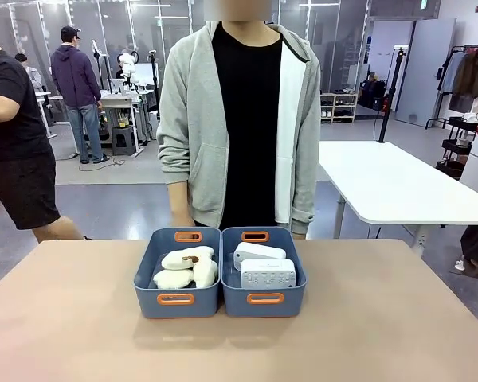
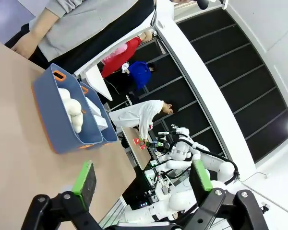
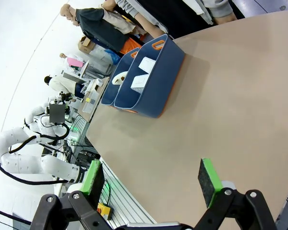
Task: Sort the digital clocks into the basket.
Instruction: Pick up the Digital clock from the table and place it into the empty Plastic storage basket.
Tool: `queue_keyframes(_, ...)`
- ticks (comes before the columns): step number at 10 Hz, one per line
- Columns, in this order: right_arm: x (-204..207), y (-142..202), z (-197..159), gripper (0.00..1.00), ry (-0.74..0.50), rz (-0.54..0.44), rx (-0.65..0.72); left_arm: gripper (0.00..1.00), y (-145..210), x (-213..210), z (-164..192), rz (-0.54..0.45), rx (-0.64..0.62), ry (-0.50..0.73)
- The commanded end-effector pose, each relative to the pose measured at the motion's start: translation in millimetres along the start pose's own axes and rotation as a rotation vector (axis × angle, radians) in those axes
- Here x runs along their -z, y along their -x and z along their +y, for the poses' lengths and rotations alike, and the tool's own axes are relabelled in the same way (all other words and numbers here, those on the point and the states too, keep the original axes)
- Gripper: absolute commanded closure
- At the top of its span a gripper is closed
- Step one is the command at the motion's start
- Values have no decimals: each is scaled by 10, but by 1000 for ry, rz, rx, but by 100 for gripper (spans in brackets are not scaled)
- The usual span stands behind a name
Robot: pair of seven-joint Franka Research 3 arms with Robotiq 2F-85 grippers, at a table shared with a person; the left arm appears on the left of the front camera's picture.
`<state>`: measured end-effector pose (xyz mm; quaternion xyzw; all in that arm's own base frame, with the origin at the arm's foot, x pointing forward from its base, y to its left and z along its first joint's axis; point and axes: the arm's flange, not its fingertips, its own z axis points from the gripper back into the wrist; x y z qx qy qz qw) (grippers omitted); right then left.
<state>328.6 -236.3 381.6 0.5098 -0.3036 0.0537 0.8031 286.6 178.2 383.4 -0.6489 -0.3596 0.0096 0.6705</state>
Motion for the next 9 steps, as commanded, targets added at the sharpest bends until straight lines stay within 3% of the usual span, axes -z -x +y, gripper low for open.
queue_keyframes(1, -15, 1, 37, 0, 9, 13, 11, 0, -28, 14, -42, -11, 1, -8)
queue_keyframes(9, -15, 1, 37, 0, 9, 13, 11, 0, -28, 14, -42, -11, 1, -8)
